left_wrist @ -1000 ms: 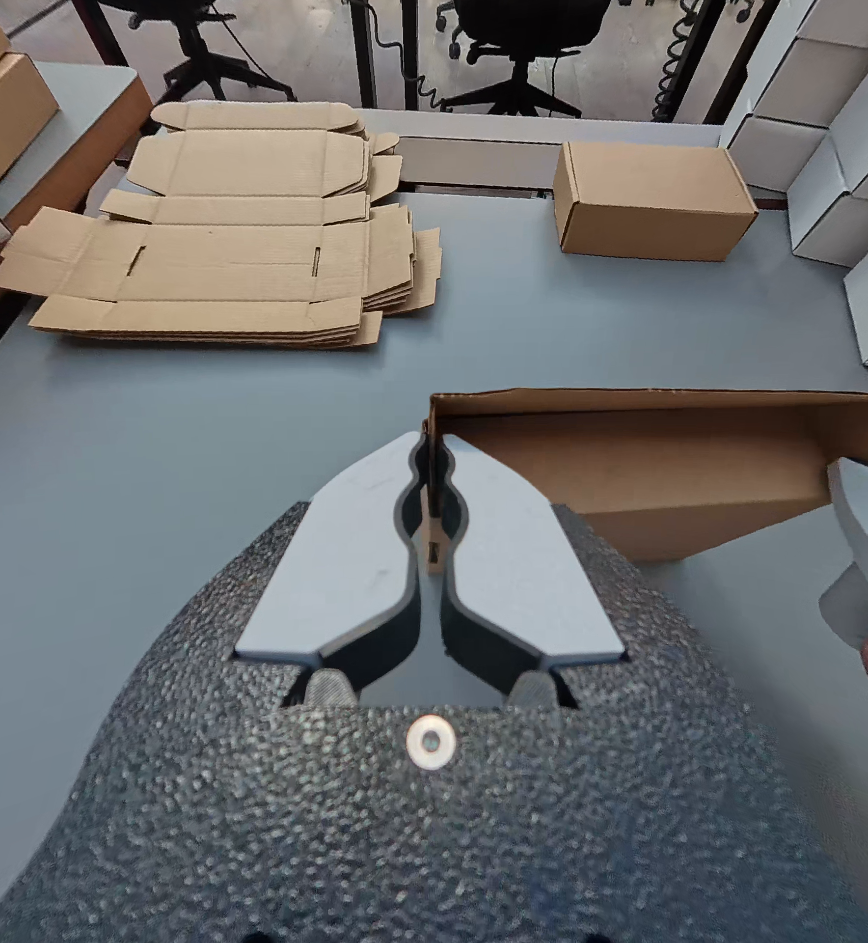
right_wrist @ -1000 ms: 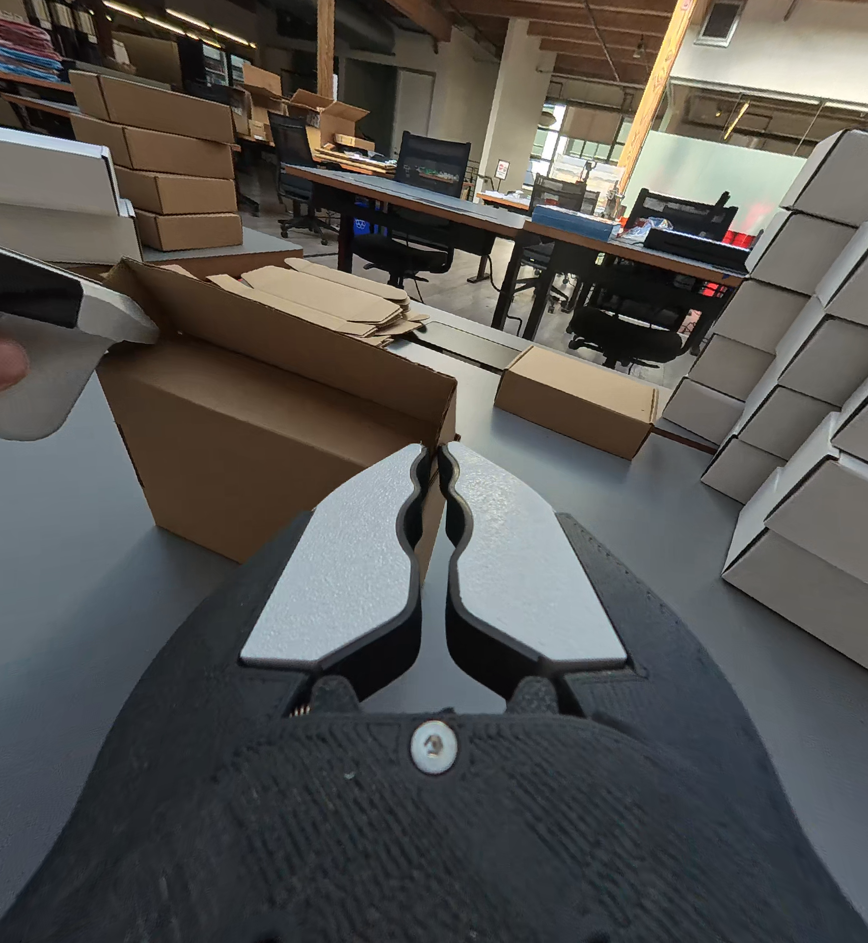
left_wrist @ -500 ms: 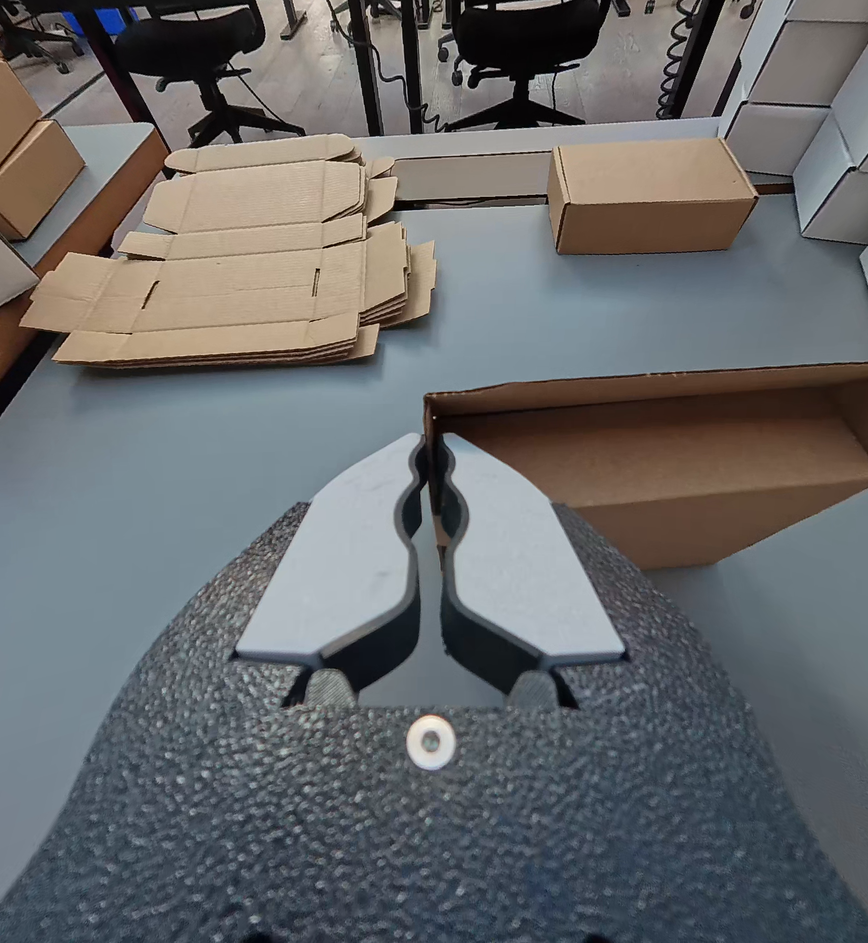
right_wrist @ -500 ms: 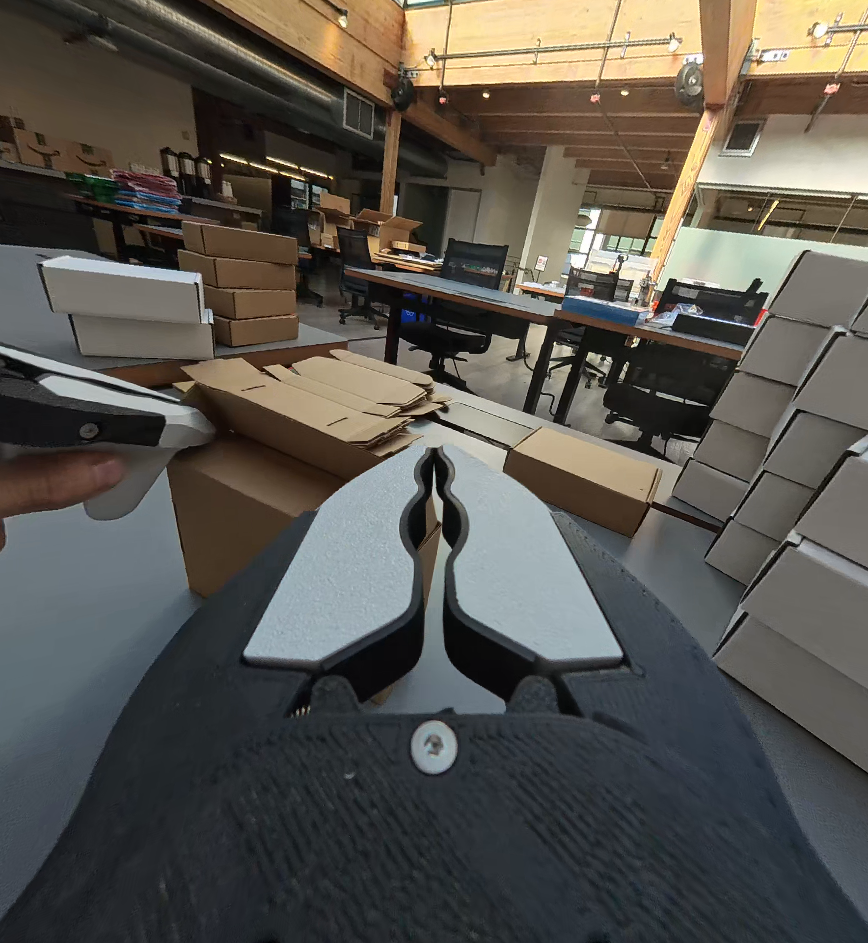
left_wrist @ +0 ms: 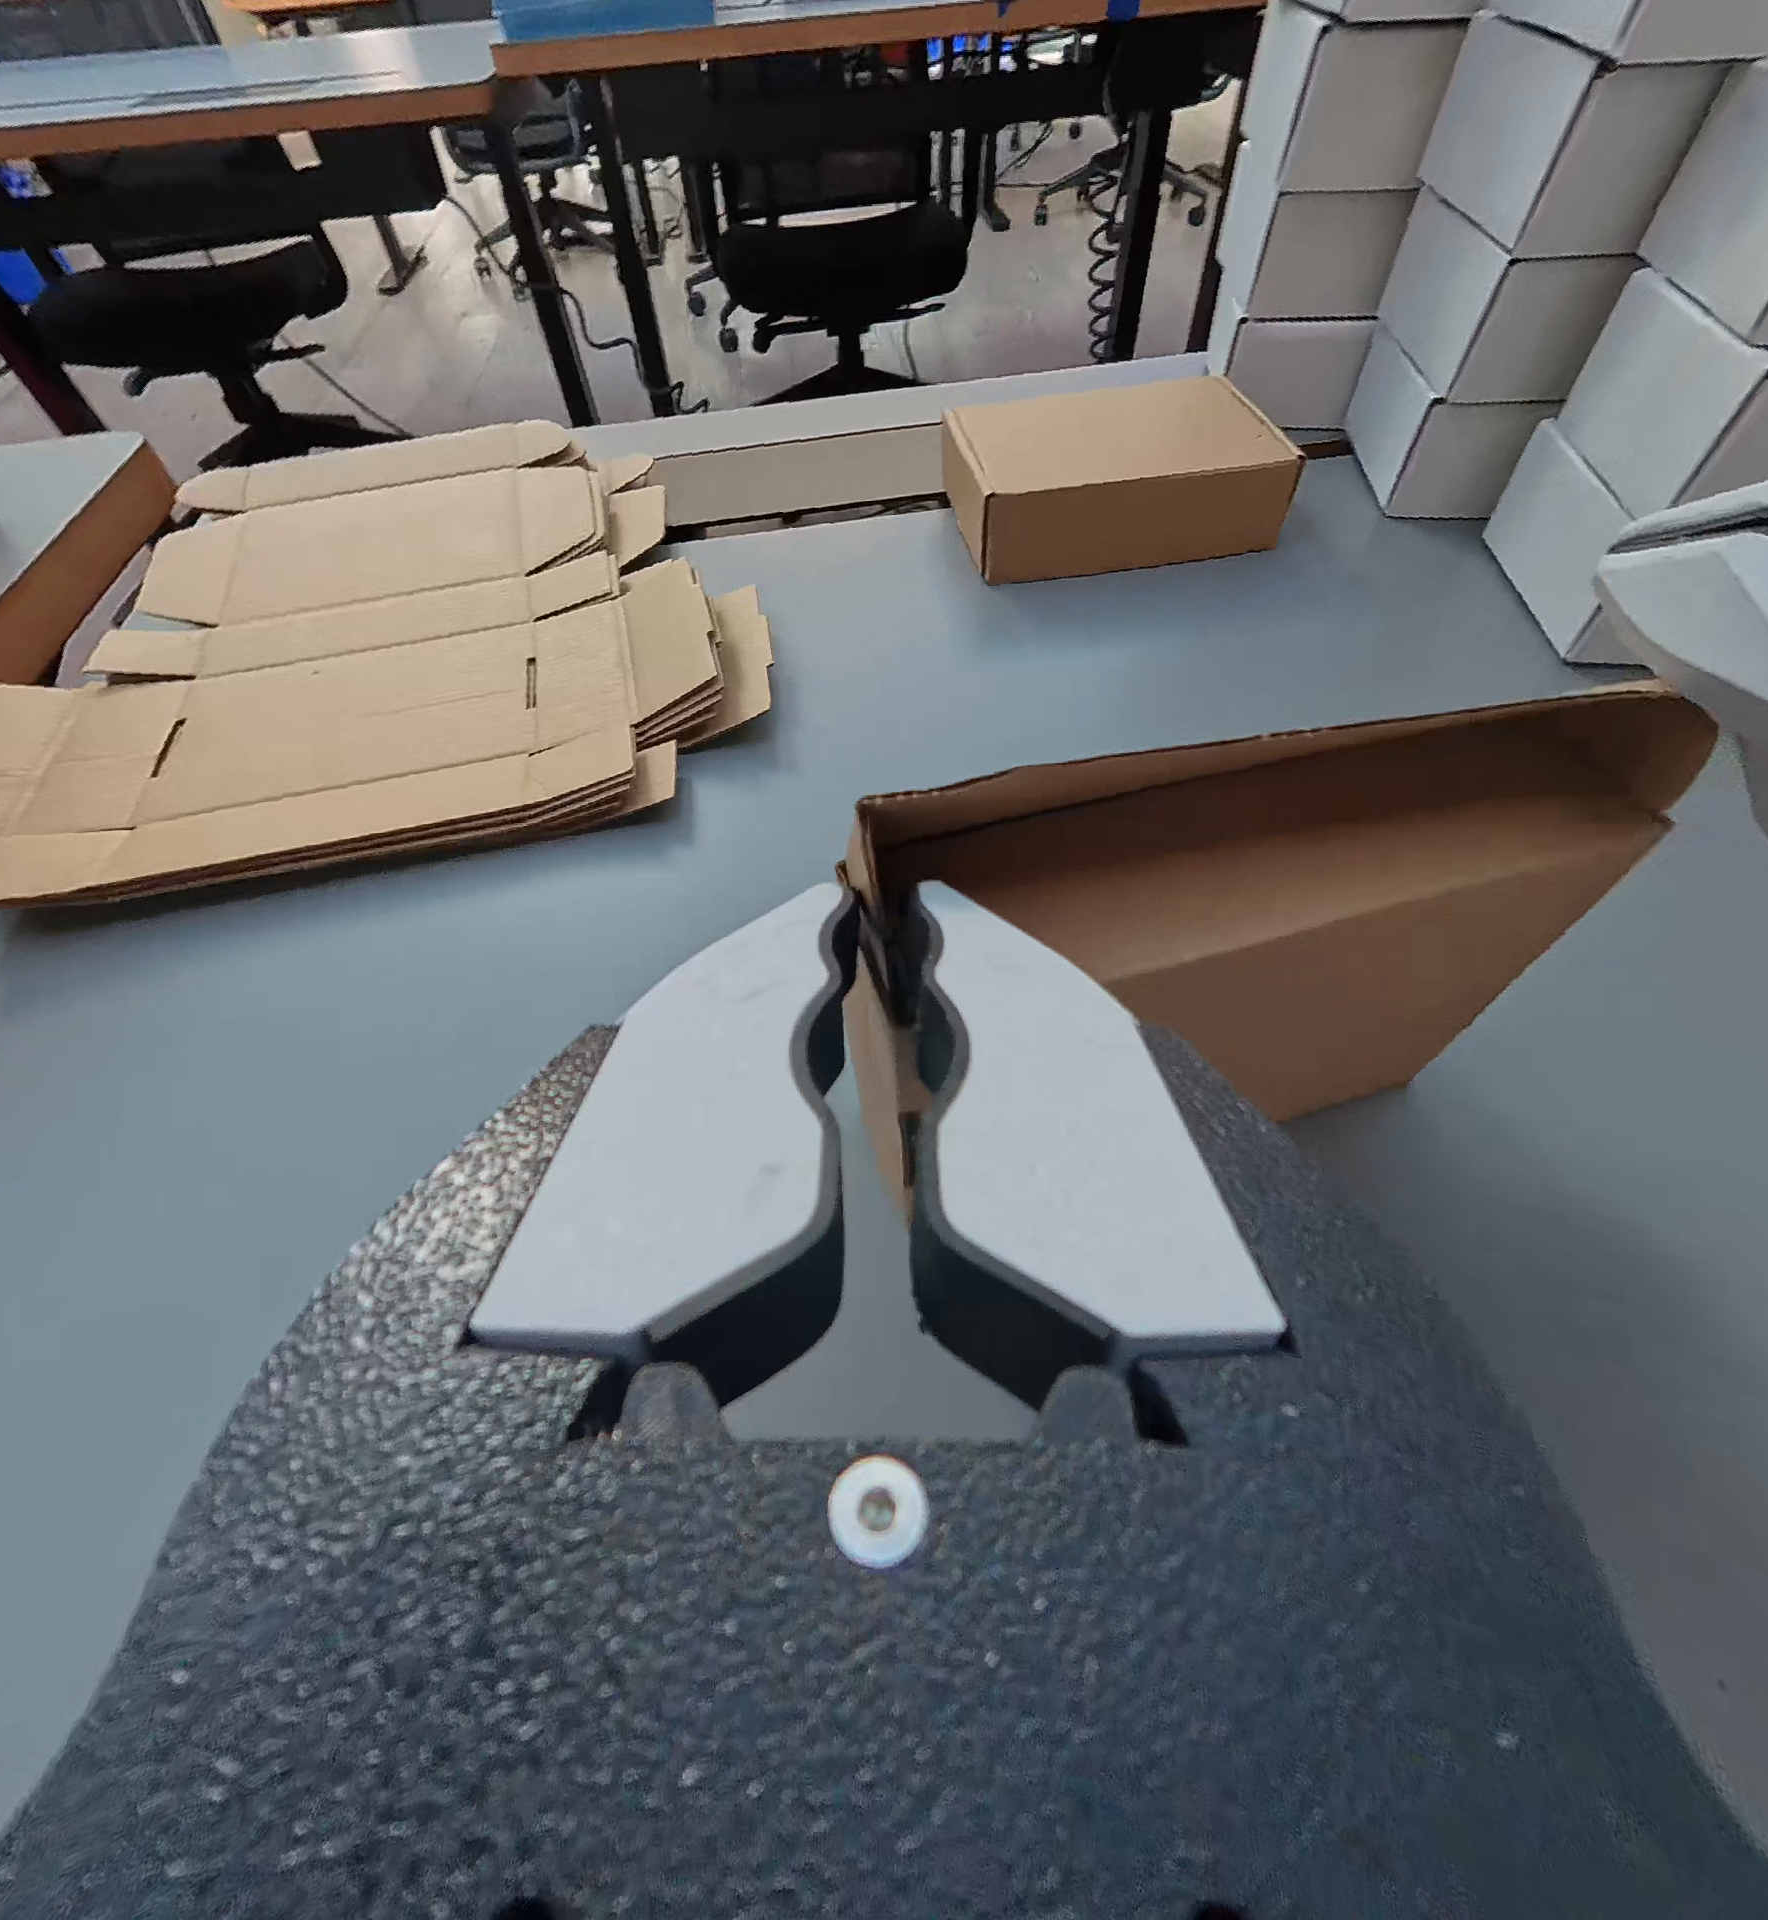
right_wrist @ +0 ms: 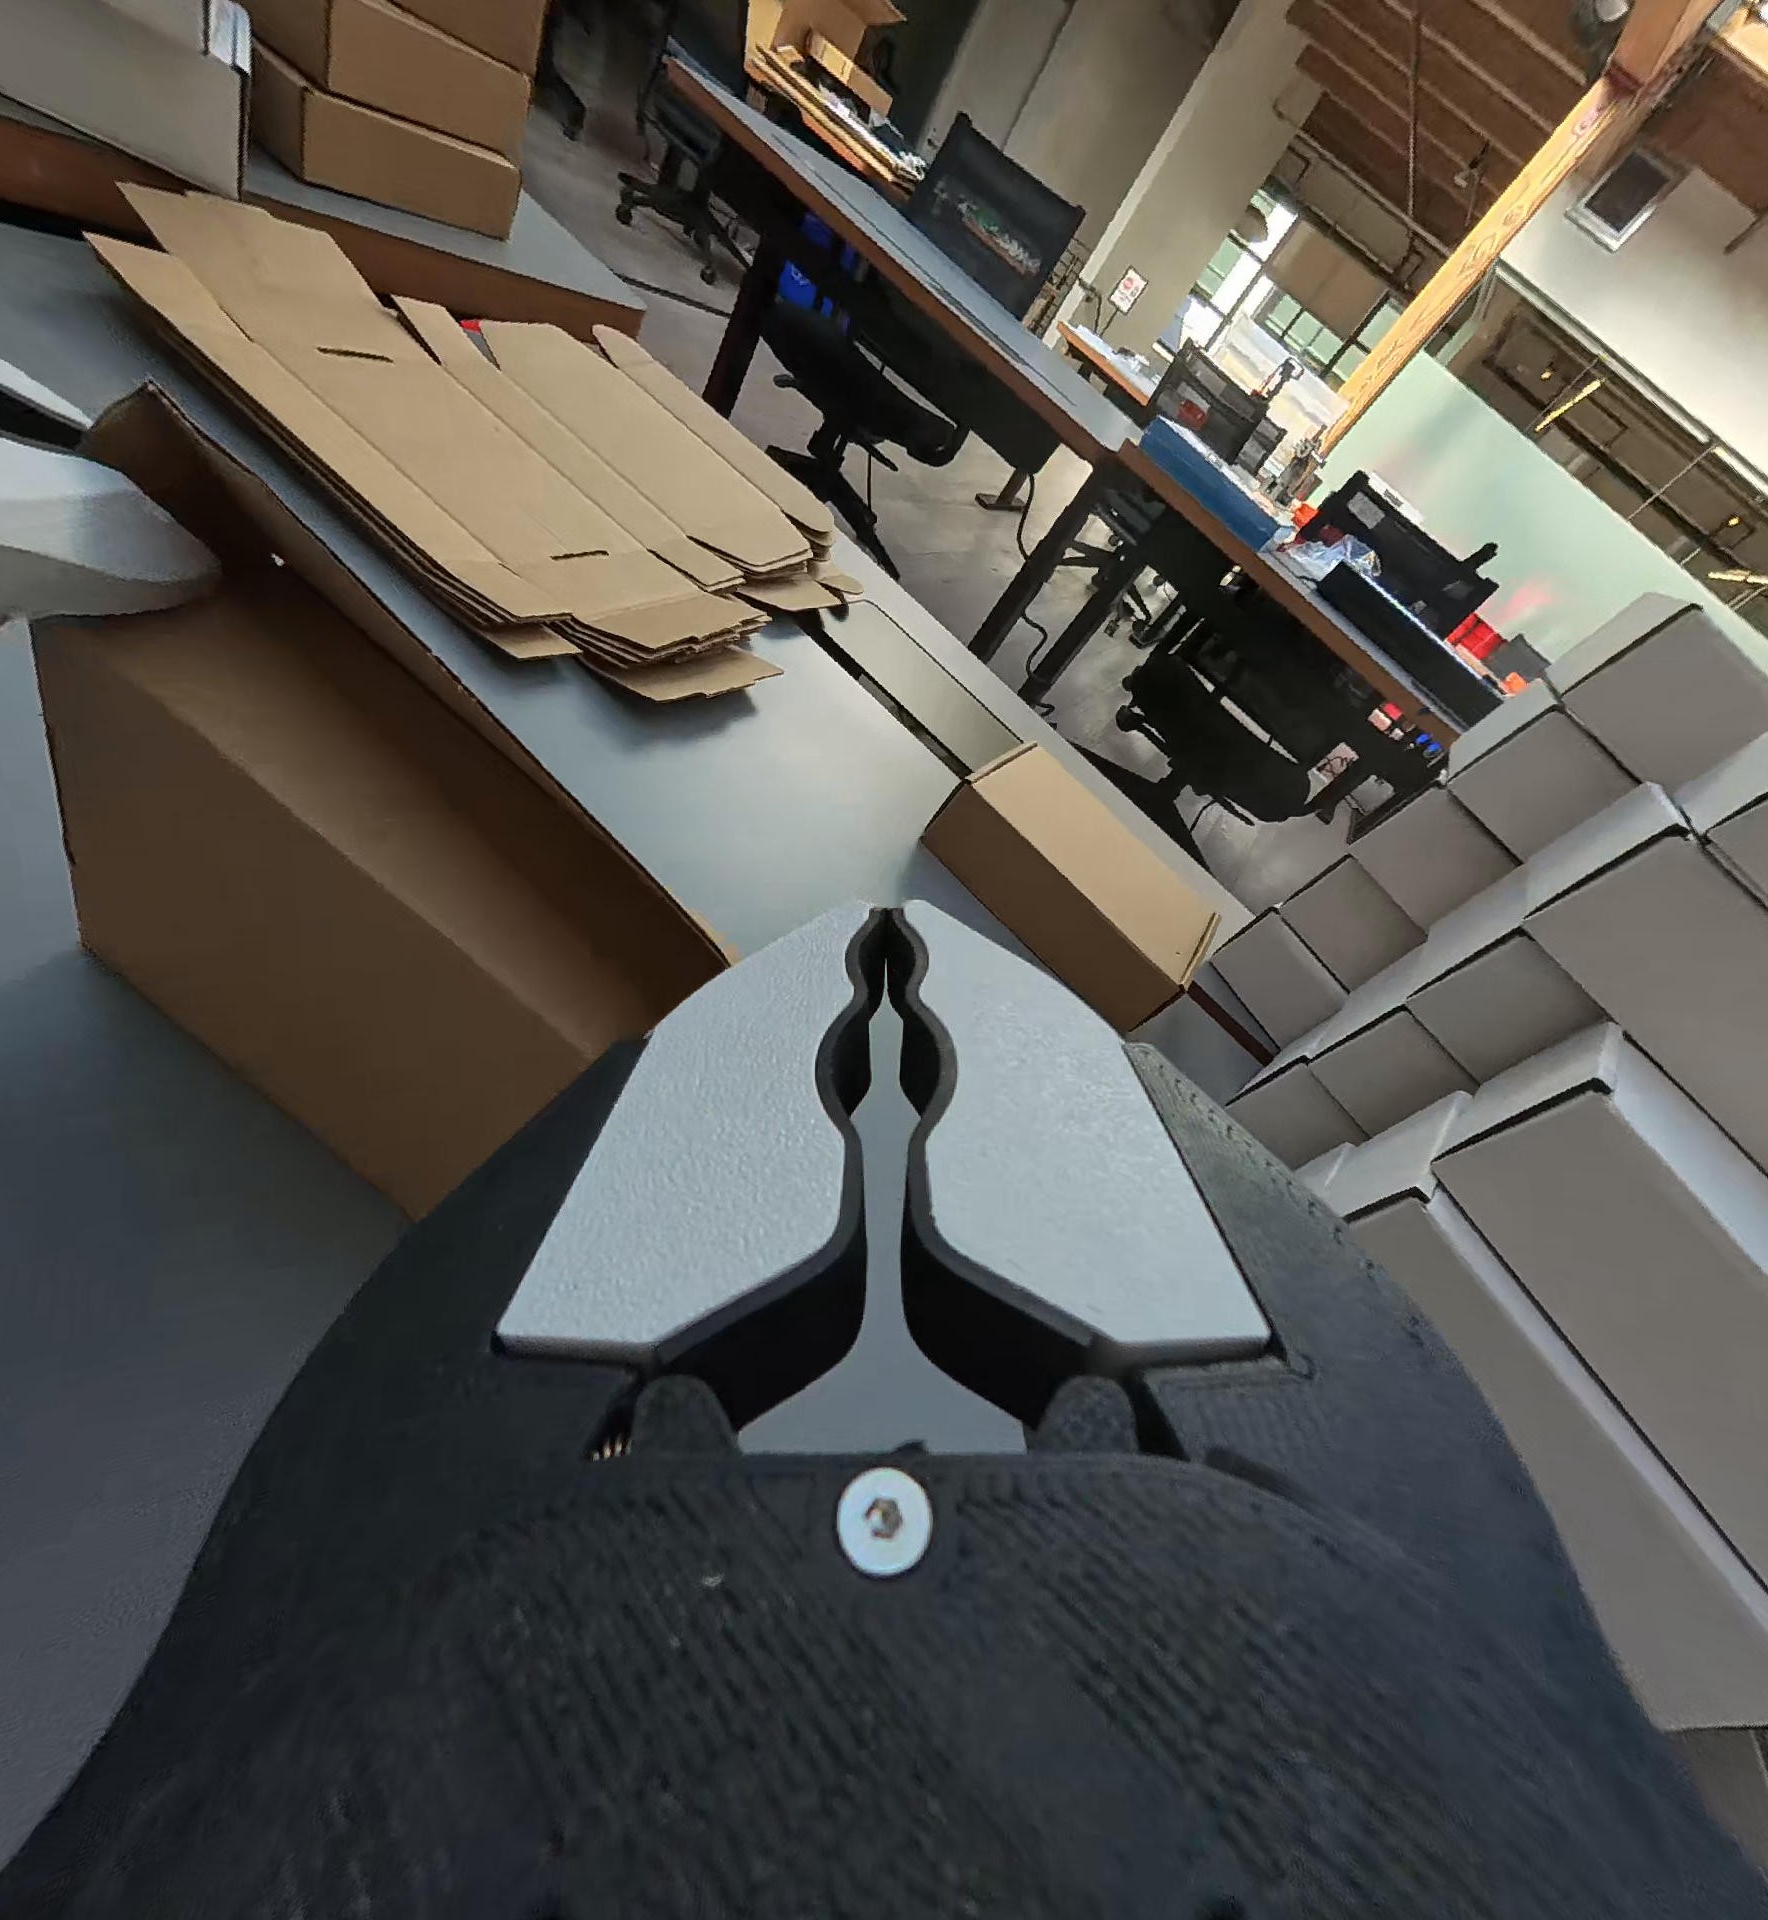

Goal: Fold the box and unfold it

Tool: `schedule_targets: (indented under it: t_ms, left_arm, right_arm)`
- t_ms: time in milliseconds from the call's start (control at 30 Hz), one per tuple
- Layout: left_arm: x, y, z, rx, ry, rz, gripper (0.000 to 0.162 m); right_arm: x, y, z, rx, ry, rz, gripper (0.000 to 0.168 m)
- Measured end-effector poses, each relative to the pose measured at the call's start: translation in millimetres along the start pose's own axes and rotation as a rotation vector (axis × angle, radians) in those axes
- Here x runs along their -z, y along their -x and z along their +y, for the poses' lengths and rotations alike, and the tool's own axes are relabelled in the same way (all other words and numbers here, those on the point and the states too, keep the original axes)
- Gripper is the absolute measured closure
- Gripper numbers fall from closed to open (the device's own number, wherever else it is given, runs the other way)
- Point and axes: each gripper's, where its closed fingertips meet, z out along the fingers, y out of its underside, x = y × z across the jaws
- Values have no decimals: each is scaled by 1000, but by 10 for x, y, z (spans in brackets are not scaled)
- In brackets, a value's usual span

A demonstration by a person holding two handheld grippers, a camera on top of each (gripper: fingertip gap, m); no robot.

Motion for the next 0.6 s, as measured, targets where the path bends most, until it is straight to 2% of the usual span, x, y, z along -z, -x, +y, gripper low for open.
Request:
schedule_targets:
  t_ms: [67,133,167,233,367,433,600]
  left_arm:
    - [80,-83,-22,-26,-48,122,137]
    - [197,-71,-159,-11,-131,203,136]
    - [254,-35,-268,7,-179,236,140]
    - [317,66,-494,19,-256,295,162]
    - [199,138,-633,-270,-297,427,162]
    - [149,70,-609,-403,-307,527,162]
    - [-2,72,-479,-634,-272,612,162]
  right_arm:
    - [11,25,16,30,3,16,168]
    - [18,43,32,38,-4,17,168]
    - [20,52,37,44,-6,15,168]
    - [23,54,34,71,-13,26,168]
    - [25,51,24,133,4,44,168]
    - [26,54,23,141,2,43,168]
    - [26,57,19,168,5,45,168]
